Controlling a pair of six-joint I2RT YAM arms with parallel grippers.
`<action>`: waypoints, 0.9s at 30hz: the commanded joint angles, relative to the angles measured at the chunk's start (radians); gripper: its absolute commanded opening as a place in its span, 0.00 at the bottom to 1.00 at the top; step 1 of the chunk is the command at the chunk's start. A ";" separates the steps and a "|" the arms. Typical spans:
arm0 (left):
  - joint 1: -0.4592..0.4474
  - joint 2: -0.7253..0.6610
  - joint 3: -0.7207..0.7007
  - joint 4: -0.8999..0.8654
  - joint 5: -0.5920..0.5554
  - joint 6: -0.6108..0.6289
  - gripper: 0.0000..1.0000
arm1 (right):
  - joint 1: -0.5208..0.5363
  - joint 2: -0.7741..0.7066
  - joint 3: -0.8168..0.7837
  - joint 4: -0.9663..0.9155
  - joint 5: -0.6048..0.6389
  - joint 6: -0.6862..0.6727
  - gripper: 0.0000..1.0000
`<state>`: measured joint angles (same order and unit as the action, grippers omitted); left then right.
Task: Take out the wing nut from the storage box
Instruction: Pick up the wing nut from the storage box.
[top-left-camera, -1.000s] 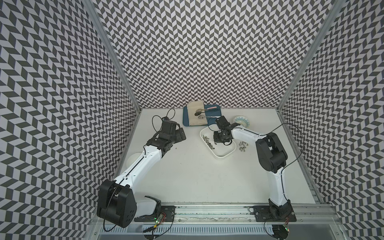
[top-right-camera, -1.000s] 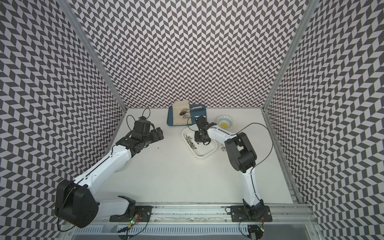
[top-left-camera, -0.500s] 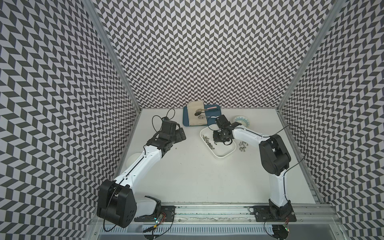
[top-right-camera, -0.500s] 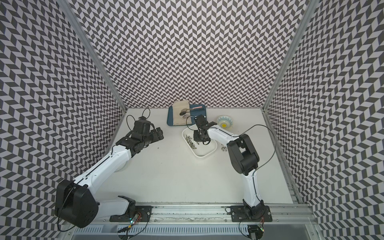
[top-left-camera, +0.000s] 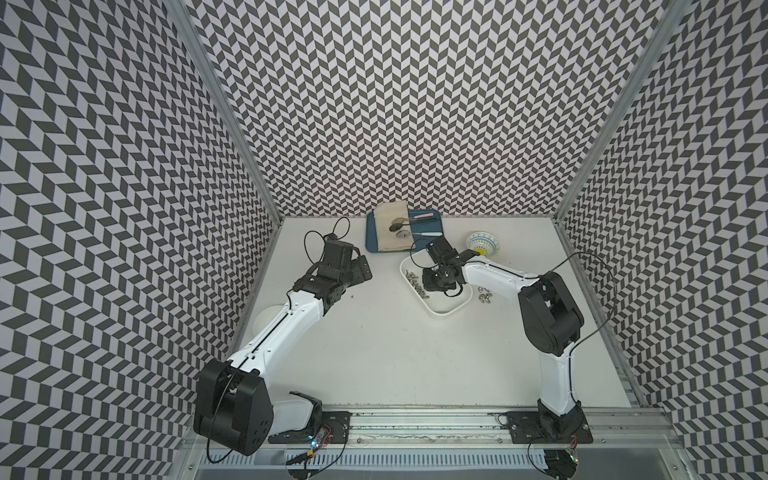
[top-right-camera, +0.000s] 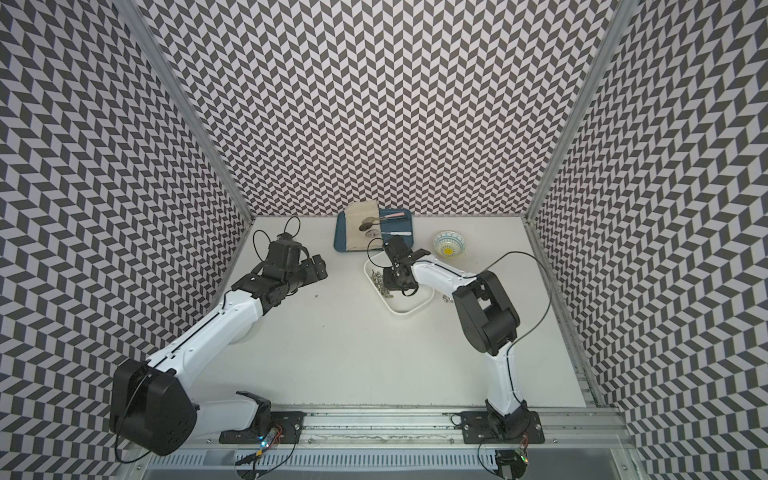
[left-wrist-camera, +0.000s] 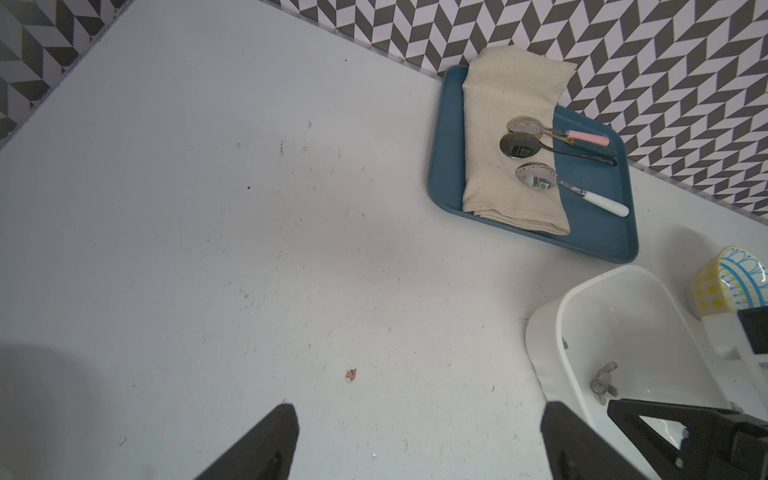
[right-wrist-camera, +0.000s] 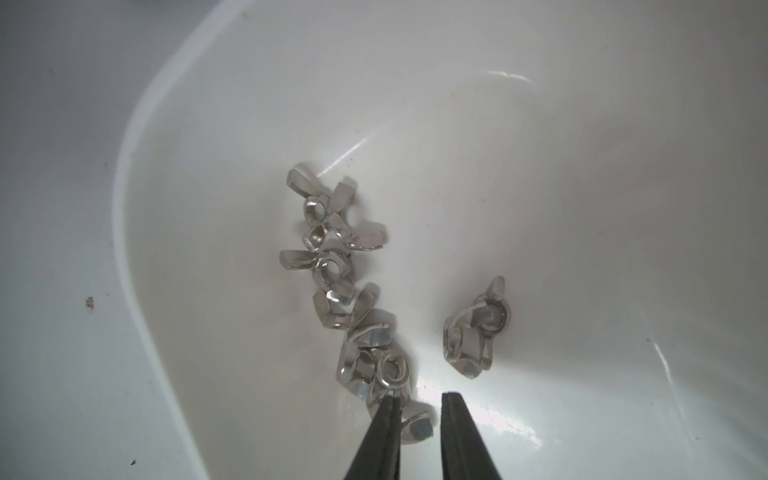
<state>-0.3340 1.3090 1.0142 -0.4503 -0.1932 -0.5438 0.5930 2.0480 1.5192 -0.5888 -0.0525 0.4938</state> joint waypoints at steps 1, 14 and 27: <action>-0.007 -0.012 0.021 -0.007 -0.008 0.005 0.95 | 0.004 0.027 0.001 0.041 0.012 0.014 0.22; -0.005 -0.019 0.026 -0.011 -0.017 0.020 0.95 | 0.002 0.080 0.051 0.037 0.040 0.028 0.25; -0.002 -0.017 0.030 -0.011 -0.018 0.025 0.96 | 0.003 0.128 0.130 0.008 0.066 0.017 0.28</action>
<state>-0.3340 1.3087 1.0142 -0.4503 -0.1970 -0.5320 0.5930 2.1433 1.6318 -0.5800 -0.0051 0.5159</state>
